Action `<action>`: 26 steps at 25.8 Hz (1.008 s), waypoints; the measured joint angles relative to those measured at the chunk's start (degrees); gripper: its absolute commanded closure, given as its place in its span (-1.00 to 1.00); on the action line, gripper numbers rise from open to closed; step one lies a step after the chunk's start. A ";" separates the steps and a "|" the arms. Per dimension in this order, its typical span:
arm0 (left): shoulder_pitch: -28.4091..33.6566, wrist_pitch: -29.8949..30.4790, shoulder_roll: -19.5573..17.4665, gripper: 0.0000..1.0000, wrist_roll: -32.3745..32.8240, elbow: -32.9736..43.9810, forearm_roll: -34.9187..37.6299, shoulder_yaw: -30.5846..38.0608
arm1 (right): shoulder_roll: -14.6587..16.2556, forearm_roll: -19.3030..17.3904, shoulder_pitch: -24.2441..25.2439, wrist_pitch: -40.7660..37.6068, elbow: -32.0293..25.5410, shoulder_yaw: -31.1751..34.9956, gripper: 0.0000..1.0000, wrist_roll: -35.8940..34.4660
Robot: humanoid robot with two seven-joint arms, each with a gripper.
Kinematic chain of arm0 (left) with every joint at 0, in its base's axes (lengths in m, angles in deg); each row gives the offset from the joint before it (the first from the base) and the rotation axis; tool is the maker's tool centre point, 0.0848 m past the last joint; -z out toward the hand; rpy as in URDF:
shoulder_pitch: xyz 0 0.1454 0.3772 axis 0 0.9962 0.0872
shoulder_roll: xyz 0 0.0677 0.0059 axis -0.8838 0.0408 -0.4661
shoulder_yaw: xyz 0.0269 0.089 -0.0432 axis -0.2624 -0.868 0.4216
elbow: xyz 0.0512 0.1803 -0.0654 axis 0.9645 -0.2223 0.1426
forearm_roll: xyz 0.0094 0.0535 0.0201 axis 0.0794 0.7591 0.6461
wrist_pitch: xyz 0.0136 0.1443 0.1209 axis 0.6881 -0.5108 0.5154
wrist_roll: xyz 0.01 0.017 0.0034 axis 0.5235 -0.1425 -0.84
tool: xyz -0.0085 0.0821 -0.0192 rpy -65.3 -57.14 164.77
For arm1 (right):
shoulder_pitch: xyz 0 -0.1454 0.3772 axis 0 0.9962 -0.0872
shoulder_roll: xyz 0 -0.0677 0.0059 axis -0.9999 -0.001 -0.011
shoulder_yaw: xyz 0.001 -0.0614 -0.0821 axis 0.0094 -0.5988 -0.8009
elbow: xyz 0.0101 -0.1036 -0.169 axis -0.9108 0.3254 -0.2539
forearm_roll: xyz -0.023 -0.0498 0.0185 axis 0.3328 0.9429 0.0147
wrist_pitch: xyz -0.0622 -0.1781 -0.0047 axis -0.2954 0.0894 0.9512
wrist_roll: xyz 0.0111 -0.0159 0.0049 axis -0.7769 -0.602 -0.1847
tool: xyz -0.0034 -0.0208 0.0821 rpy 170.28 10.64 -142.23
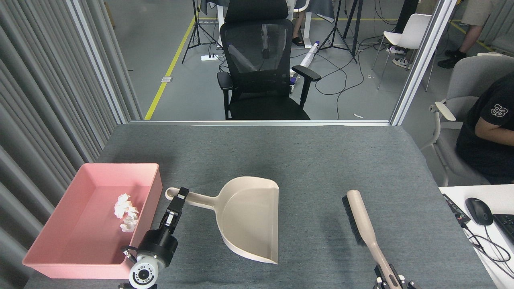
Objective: Sweep and dump garbage into bin
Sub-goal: 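Bring the empty dustpan back with the left gripper and set it on the table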
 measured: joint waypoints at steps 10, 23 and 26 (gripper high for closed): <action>-2.32 4.47 0.54 0.66 -0.66 -10.27 1.72 4.99 | 0.54 0.06 0.13 -0.28 -0.12 -0.03 0.90 -0.26; -2.60 6.86 0.53 0.41 -3.49 -11.77 1.30 5.34 | 0.76 0.09 0.25 -0.47 -0.06 -0.09 0.89 -0.29; -2.60 7.13 0.51 0.46 -3.67 -11.85 2.77 5.31 | 0.75 0.13 0.19 -0.47 -0.04 -0.10 0.88 -0.33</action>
